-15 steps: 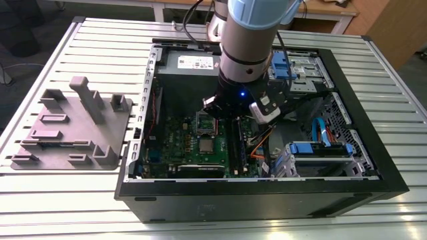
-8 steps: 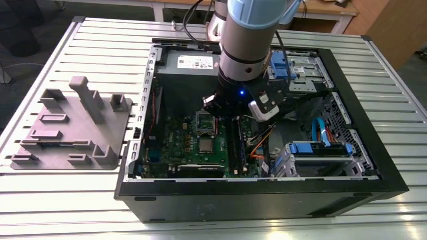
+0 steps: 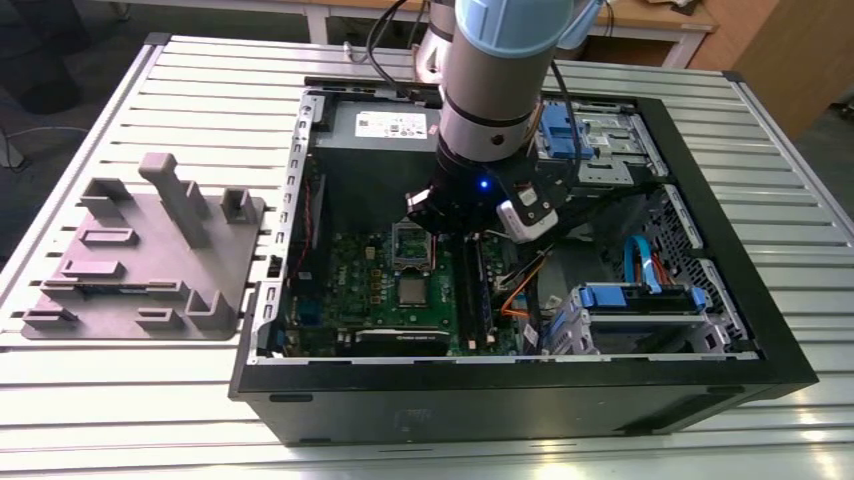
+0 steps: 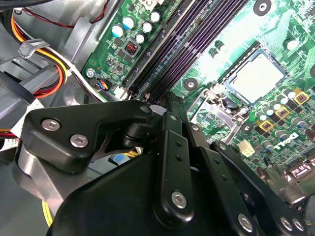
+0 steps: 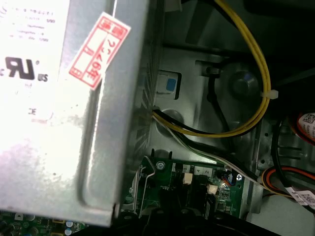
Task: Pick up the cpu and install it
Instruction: 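Close the cpu cover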
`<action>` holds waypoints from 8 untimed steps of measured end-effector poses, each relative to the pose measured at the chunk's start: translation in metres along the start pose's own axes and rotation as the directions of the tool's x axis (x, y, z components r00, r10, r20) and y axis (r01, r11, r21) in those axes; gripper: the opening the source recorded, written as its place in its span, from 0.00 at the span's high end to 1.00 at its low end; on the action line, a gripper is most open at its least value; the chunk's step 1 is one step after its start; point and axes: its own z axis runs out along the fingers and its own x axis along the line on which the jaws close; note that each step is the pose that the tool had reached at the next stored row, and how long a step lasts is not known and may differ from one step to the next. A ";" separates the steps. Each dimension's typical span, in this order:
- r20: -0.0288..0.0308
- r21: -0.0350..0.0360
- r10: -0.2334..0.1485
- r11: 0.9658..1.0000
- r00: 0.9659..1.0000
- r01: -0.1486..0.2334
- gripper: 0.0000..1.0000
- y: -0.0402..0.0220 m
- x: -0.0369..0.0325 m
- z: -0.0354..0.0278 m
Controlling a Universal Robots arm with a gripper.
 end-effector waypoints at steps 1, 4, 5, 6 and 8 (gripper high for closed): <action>0.000 0.000 0.000 1.000 1.000 0.000 0.90 0.0000 0.0000 0.0000; 0.000 0.000 0.000 1.000 1.000 0.000 0.90 0.0001 0.0000 0.0000; 0.000 0.000 0.000 1.000 1.000 0.000 0.90 0.0001 0.0000 0.0000; 0.000 0.000 0.000 1.000 1.000 0.000 0.90 0.0001 0.0000 0.0000; 0.000 -0.002 0.000 1.000 1.000 0.000 0.90 0.0002 0.0000 0.0000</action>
